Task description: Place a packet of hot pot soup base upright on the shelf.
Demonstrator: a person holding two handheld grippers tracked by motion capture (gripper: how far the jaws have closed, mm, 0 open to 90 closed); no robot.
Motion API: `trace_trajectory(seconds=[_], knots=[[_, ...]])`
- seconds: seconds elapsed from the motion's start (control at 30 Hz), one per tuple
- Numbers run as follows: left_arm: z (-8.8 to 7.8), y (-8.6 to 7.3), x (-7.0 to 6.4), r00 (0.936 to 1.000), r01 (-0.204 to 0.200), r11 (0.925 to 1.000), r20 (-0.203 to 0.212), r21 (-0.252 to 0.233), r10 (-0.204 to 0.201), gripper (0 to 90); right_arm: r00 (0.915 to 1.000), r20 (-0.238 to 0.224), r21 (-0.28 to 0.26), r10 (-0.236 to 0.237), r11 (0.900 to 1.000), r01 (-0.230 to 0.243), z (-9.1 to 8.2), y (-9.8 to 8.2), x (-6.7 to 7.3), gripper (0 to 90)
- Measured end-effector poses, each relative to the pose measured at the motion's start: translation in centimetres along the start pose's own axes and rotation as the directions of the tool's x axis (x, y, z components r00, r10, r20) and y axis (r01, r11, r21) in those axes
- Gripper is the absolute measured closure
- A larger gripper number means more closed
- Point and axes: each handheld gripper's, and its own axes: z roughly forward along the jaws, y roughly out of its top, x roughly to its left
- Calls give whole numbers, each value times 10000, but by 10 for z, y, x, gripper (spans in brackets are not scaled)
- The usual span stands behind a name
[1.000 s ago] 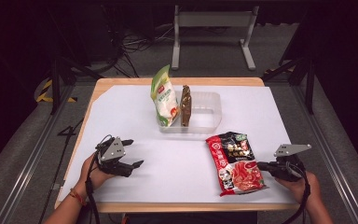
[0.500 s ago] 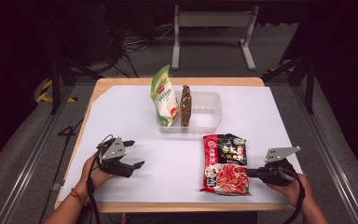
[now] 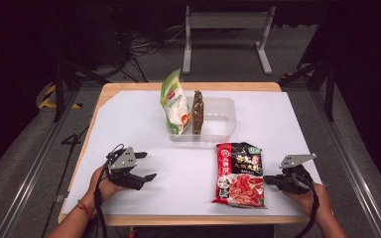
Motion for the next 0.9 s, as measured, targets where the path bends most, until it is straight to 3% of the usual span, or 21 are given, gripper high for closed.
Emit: trace_trajectory(seconds=[0.1,0.23,0.33,0.37,0.53,0.6,0.63,0.67,0.77,0.9], knots=[[1,0,0,10000,-26,10000,33,43,26,201,9989,-194,20,-423,9991,424,6,3,8,900],[3,1,-2,9999,-107,9999,99,106,106,201,9981,-364,10,-495,9988,495,8,5,11,900],[4,1,-2,9998,-163,9997,112,165,161,200,9947,-503,152,-892,9958,900,11,8,20,900],[5,1,-2,9998,-150,9997,123,179,147,198,9889,-759,248,-1278,9912,1300,14,11,28,900],[5,1,-3,9998,-145,9997,166,193,142,196,9794,-1076,358,-1710,9838,1757,18,16,40,900],[6,1,-3,9998,-99,9998,189,189,95,196,9709,-1376,315,-1960,9789,2021,21,19,49,900],[6,2,-3,9998,-97,9998,192,187,93,196,9709,-1376,315,-1960,9789,2021,21,19,49,900],[6,2,-3,9997,-132,9997,220,214,128,195,9639,-1505,352,-2198,9732,2274,23,22,54,888],[6,2,-3,9996,-192,9993,208,308,185,194,9596,-1670,495,-2265,9701,2376,26,23,58,846],[6,1,-3,9996,-211,9993,200,310,205,194,9595,-1626,534,-2300,9690,2413,23,21,54,802]])
